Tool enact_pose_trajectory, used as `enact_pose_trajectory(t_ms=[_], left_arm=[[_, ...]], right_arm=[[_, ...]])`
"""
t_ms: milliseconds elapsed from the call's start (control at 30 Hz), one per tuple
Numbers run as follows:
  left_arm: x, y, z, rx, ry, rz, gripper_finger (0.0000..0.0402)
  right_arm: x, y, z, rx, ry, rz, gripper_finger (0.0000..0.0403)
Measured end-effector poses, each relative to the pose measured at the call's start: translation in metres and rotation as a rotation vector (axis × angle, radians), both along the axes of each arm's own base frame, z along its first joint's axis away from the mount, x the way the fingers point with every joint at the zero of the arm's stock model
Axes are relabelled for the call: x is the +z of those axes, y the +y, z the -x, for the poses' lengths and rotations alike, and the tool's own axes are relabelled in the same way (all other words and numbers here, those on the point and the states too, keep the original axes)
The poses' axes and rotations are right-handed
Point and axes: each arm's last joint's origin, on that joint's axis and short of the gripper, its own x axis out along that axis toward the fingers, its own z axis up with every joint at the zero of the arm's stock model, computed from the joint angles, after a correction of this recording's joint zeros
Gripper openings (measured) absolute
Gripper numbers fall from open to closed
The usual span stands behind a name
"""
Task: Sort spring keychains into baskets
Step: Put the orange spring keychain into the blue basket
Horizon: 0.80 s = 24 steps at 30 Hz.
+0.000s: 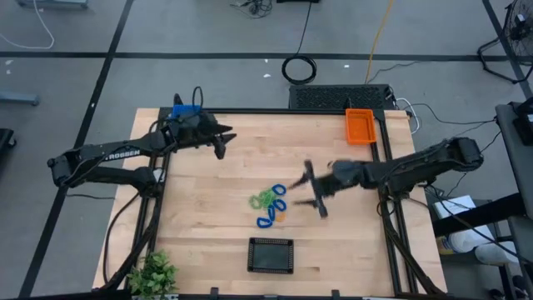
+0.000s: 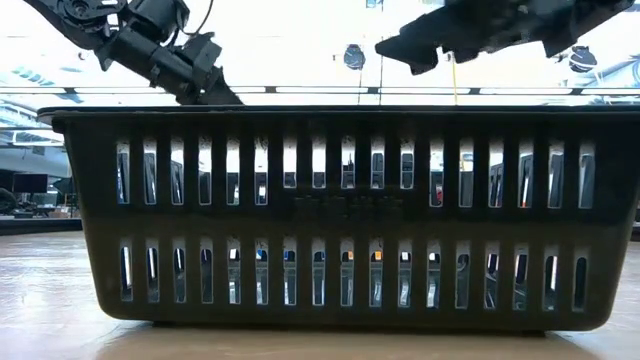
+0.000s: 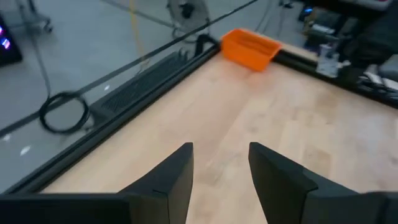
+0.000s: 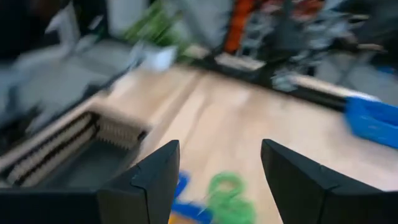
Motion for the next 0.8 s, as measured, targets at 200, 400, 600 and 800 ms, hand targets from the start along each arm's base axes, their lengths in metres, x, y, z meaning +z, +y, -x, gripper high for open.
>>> enact_pose_trajectory(t_ms=[200, 400, 600, 800], left_arm=[[0.002, -0.009, -0.005, -0.05, -0.006, -0.034, 0.0173], [0.002, -0.009, -0.005, -0.051, -0.009, -0.027, 0.0177], [0.002, -0.009, -0.005, -0.049, -0.009, -0.024, 0.0178], [0.001, -0.009, -0.005, -0.049, -0.007, -0.025, 0.0167]], right_arm=[[-0.01, 0.037, -0.023, 0.026, 0.248, 0.192, 0.0207], [-0.039, 0.051, -0.043, 0.076, 0.568, 0.285, 0.0199], [-0.055, 0.055, -0.06, 0.162, 0.674, 0.304, 0.0197], [-0.058, 0.042, -0.073, 0.244, 0.627, 0.233, 0.0196]])
